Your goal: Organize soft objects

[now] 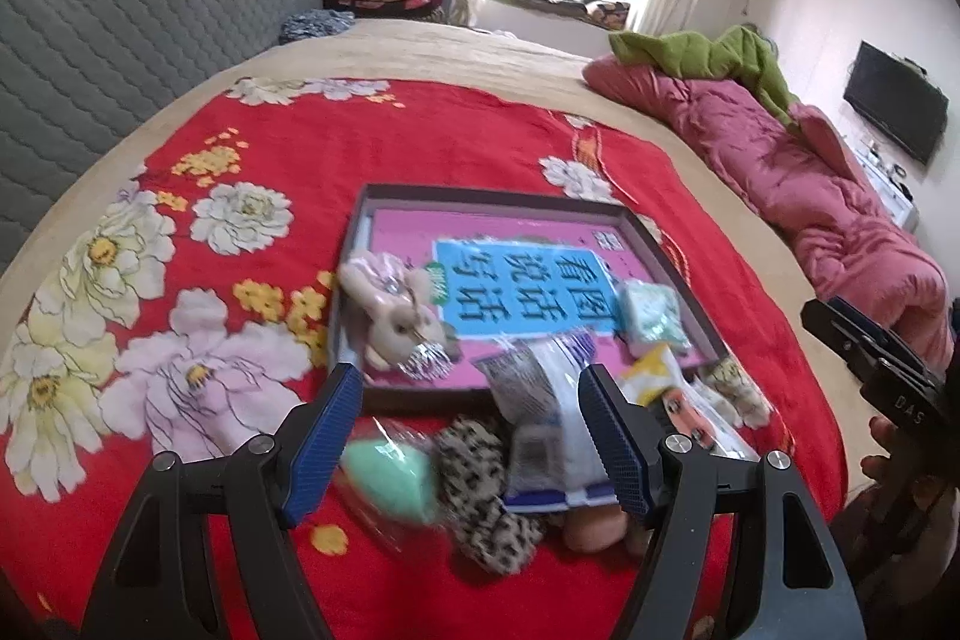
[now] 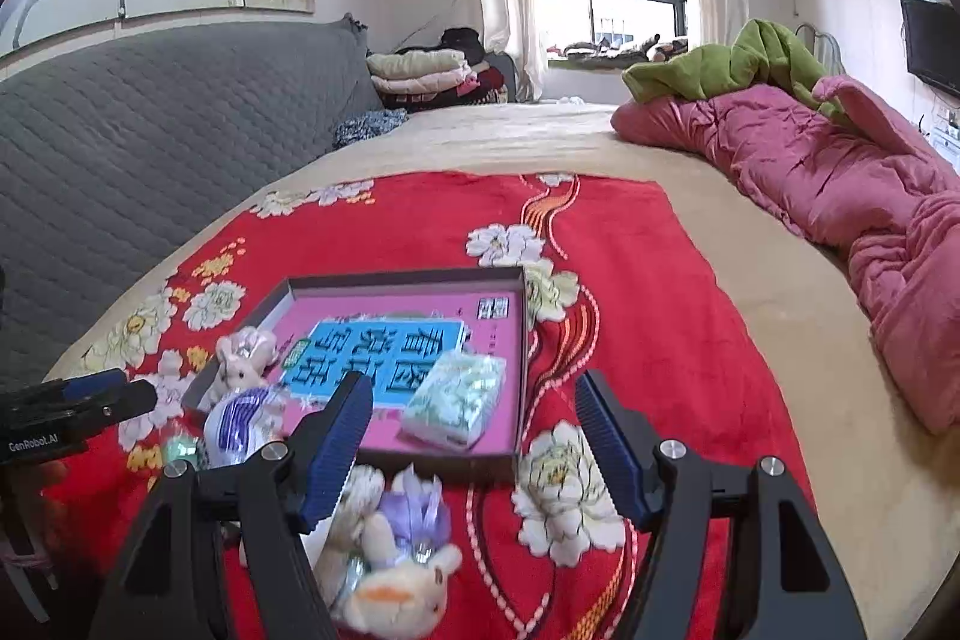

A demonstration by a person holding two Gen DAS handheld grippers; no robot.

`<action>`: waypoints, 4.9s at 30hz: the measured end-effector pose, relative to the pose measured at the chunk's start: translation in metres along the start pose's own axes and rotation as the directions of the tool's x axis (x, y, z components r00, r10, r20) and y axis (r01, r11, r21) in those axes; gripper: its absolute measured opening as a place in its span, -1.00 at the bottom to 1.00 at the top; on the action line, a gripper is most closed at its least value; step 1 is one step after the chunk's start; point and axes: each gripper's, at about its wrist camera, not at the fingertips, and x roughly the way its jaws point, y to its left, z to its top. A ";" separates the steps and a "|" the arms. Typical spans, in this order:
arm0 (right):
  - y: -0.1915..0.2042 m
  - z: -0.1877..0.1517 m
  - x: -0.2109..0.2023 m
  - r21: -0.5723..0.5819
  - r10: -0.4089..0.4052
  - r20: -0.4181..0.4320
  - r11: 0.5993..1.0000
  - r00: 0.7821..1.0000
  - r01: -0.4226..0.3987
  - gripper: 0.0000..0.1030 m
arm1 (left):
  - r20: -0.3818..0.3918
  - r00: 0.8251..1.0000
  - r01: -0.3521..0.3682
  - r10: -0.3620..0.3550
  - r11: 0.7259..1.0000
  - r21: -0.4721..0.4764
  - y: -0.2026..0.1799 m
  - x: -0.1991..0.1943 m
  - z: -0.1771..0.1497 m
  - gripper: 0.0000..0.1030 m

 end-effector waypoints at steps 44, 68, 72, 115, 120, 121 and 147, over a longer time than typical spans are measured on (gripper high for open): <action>0.025 -0.064 -0.023 -0.048 -0.008 -0.222 0.999 0.975 -0.003 0.35 | -0.095 0.994 0.056 -0.053 0.998 0.034 -0.046 -0.031 -0.049 0.47; 0.036 -0.088 0.022 -0.094 -0.025 -0.325 0.996 0.945 -0.006 0.35 | -0.141 0.984 0.114 -0.108 0.993 0.031 -0.049 0.001 -0.056 0.47; 0.035 -0.087 0.028 -0.098 -0.040 -0.312 0.995 0.949 0.010 0.35 | -0.143 0.984 0.113 -0.108 0.993 0.027 -0.049 0.007 -0.053 0.47; 0.022 -0.083 0.061 -0.066 0.028 -0.327 0.996 0.945 -0.052 -0.24 | -0.192 0.978 0.093 -0.083 0.995 0.044 -0.049 0.080 -0.012 -0.02; 0.017 -0.080 0.057 -0.037 0.048 -0.307 0.997 0.950 -0.063 -0.26 | -0.188 0.977 0.106 -0.096 0.994 0.039 -0.048 0.078 -0.012 -0.17; 0.016 -0.078 0.055 -0.034 0.050 -0.300 0.997 0.953 -0.063 -0.27 | -0.186 0.978 0.106 -0.097 0.994 0.041 -0.049 0.078 -0.012 -0.19; -0.005 -0.053 0.034 0.027 0.056 -0.177 0.998 0.983 -0.052 -0.27 | -0.079 0.986 0.142 -0.144 0.990 -0.022 -0.022 0.039 0.009 -0.29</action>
